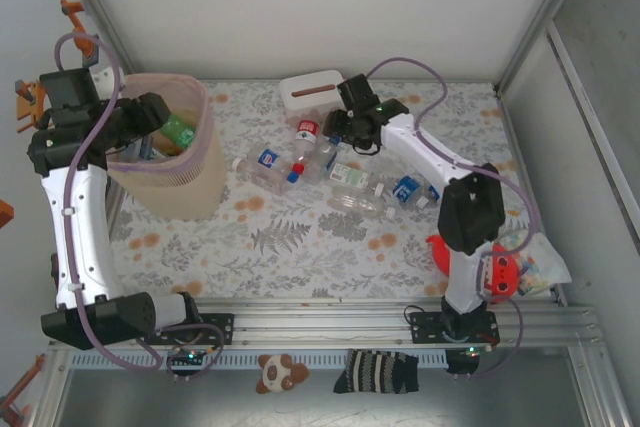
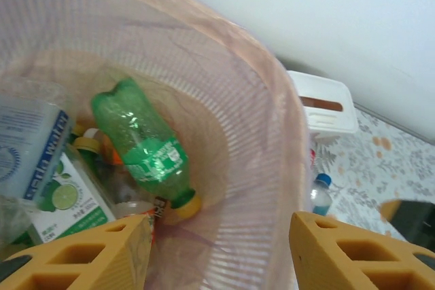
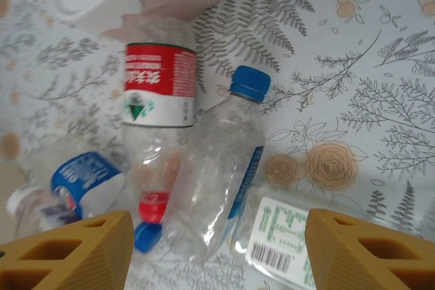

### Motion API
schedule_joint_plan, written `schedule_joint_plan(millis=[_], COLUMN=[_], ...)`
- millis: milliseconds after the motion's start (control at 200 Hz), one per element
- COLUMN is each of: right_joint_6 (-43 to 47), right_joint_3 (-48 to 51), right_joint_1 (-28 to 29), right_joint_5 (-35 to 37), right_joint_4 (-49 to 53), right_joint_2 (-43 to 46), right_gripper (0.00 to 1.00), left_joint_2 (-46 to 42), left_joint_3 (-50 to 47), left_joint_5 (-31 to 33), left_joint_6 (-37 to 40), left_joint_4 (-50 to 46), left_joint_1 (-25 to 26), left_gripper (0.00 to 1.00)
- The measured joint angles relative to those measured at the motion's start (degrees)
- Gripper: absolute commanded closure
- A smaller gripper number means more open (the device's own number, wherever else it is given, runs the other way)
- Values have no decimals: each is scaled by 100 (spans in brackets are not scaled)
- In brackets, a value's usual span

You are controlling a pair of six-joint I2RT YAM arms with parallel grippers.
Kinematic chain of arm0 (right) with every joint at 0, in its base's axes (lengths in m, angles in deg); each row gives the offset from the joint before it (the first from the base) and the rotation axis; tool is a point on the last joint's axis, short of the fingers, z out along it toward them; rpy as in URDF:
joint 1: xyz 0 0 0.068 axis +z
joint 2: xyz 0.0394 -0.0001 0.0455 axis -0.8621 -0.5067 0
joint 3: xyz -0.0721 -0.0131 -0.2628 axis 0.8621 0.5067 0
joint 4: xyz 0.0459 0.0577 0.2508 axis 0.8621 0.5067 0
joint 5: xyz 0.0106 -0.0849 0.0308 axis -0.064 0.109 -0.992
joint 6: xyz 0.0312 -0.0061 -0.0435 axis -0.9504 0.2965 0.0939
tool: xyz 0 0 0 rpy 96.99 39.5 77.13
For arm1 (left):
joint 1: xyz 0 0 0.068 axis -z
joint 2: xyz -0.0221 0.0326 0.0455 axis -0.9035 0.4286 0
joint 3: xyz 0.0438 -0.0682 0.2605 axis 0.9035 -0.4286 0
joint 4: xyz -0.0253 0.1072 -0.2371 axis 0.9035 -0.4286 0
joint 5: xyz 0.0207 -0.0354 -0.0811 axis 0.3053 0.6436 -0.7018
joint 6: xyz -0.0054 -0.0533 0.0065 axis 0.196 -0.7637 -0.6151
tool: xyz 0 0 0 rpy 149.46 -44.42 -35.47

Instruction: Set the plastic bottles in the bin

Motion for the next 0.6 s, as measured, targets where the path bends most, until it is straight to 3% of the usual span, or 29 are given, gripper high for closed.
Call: schedule_joint_plan(millis=[265, 601], right_joint_6=[-601, -911], right_joint_3=[-994, -1526], right_joint_1=[0, 7], right_joint_5=[116, -11], right_joint_4=[299, 358], right_joint_2=[-1327, -2041], right_gripper=[36, 34], left_joint_2=[-236, -236], left_joint_3=[-299, -476], left_joint_5=[-138, -223], left_joint_6=[-173, -229], left_joint_4=[201, 240], left_joint_1=[188, 197], left_gripper=[44, 43])
